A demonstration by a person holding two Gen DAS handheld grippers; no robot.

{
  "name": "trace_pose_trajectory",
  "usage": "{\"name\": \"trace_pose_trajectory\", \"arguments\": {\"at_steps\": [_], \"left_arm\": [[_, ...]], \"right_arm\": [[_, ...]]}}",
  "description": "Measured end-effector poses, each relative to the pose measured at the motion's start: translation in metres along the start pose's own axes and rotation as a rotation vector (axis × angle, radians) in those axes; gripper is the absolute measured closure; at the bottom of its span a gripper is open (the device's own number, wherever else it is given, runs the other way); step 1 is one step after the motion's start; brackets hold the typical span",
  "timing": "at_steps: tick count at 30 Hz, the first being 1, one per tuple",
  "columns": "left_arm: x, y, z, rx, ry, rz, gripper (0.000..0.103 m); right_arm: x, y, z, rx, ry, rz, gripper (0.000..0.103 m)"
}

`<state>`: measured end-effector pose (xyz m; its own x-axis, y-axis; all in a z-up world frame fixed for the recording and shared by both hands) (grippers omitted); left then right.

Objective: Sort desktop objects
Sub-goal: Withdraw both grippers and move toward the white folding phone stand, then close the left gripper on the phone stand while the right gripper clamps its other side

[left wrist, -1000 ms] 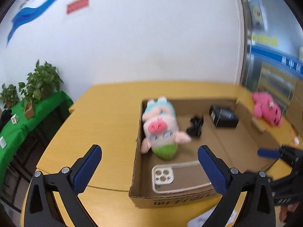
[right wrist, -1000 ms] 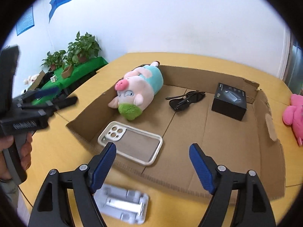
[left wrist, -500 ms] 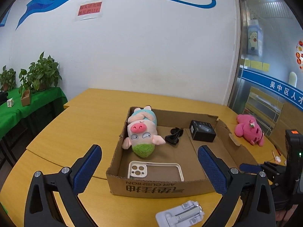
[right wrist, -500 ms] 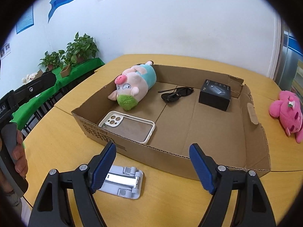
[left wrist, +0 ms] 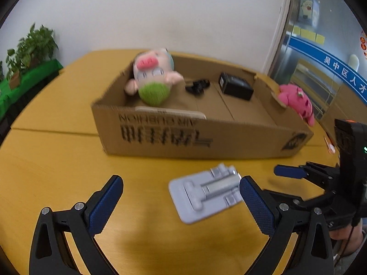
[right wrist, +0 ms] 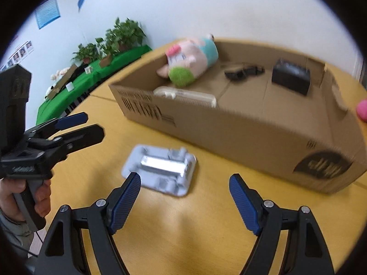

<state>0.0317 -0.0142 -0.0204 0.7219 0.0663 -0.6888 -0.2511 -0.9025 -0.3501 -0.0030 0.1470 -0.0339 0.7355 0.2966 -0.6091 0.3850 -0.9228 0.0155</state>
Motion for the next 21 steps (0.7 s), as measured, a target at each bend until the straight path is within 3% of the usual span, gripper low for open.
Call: {"name": "trace_pose_trajectory", "arguments": {"at_steps": [6,10,15,19,21], "left_arm": [[0.022,0.010,0.039,-0.021,0.133,-0.049,0.000],[0.025,0.016,0.047,-0.006,0.156,-0.076,0.002],[0.026,0.021,0.049,-0.006,0.158,-0.072,0.015],[0.025,0.025,0.049,0.011,0.143,-0.062,0.021],[0.024,0.026,0.047,0.041,0.141,-0.066,0.030]], "right_arm": [[0.007,-0.002,0.023,-0.019,0.056,0.037,0.024],[0.008,0.004,0.025,-0.025,0.051,0.017,0.024],[0.008,0.012,0.033,0.012,0.050,-0.042,0.027],[0.009,0.012,0.031,0.012,0.030,-0.058,0.047],[0.010,0.014,0.028,-0.016,0.028,-0.062,0.058]]}}
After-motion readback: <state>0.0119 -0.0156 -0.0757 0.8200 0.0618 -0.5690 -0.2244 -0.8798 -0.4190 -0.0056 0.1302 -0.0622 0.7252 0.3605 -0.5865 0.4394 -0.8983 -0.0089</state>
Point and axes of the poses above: each gripper's, at about its wrist camera, not at the fingertips, and z roughly the way its jaws point, y to its left, x to its underside, the point moved 4 cm from there along z, roughly the way its jaws point, and after that the axes turned 14 degrees about x, right-handed, at the moved point
